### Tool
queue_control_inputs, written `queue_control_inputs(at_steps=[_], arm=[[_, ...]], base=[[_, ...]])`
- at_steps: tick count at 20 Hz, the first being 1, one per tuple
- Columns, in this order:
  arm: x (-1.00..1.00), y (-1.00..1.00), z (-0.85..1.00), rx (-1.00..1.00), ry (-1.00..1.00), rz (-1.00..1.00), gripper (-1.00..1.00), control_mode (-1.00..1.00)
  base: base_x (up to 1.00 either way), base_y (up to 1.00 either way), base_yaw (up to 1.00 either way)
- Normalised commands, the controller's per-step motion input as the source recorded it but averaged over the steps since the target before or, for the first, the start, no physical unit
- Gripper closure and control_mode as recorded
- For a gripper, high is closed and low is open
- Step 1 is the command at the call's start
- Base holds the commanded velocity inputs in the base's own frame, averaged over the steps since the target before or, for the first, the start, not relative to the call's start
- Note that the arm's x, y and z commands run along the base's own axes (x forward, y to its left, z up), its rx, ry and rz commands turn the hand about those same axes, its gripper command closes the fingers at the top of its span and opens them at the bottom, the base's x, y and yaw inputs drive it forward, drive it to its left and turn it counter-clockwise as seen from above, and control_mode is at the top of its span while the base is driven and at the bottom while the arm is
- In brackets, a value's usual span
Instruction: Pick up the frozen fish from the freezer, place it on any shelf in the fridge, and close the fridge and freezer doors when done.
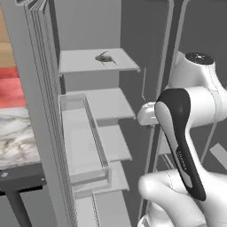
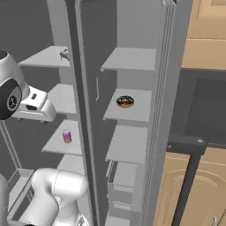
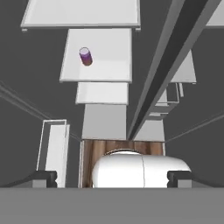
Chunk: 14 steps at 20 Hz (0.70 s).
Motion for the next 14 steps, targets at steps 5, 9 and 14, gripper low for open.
queue_control_inputs(at_steps=[5,9,14], arm=[[0.00,0.00,0.00,0.00,0.00,0.00,-1.00,1.00],[0.00,0.00,0.00,0.00,0.00,0.00,-1.00,1.00],[0.00,0.00,0.00,0.00,0.00,0.00,-1.00,1.00]], base=[[-0.64,-0.03,0.00],[-0.64,0.00,0.00],[-0.64,0.00,0.00]])
